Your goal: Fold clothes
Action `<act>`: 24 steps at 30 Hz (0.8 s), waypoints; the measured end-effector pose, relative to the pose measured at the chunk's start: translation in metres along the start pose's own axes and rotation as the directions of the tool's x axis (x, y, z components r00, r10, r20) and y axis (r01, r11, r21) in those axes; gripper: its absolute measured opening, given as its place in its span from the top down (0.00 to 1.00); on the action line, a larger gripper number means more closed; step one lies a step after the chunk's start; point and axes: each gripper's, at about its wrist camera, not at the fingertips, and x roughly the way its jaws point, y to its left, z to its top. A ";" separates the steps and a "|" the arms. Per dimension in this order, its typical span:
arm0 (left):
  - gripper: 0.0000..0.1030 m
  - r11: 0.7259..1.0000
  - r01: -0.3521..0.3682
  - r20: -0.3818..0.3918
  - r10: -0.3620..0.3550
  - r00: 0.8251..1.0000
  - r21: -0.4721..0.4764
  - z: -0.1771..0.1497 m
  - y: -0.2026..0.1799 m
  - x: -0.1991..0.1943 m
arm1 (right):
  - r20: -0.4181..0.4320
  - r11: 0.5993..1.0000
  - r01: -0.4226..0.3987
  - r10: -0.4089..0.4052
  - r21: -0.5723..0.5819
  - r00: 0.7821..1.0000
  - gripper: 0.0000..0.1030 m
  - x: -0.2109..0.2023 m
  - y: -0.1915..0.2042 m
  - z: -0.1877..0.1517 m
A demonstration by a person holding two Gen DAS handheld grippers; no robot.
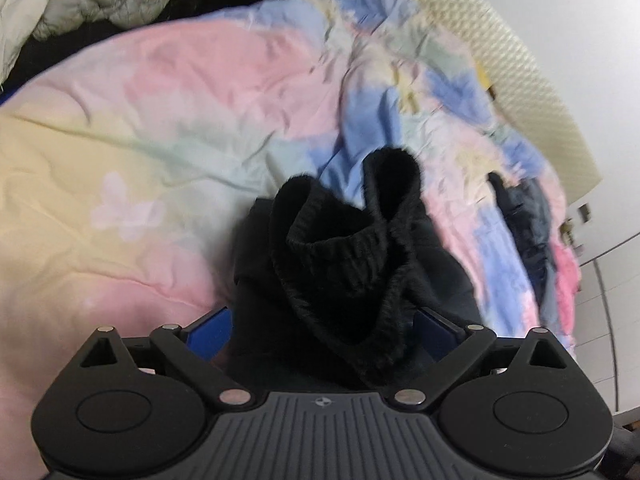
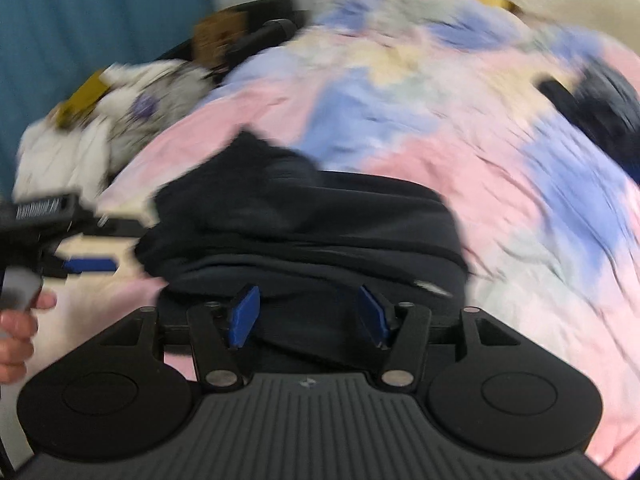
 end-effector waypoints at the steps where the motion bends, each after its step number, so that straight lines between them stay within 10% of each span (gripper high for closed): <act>1: 0.05 1.000 -0.008 -0.014 0.008 1.000 -0.009 0.001 0.002 0.009 | 0.002 0.997 -0.002 0.002 0.072 1.000 0.45 0.003 -0.019 0.002; 10: 0.00 0.988 0.024 -0.123 -0.044 0.991 -0.155 0.002 0.039 0.069 | 0.015 0.860 -0.048 0.046 0.508 0.999 0.33 0.046 -0.128 0.001; 24: 0.07 0.983 0.069 -0.232 -0.109 0.967 -0.172 0.008 0.046 0.123 | -0.118 0.799 -0.091 0.198 0.594 0.973 0.09 0.126 -0.133 0.003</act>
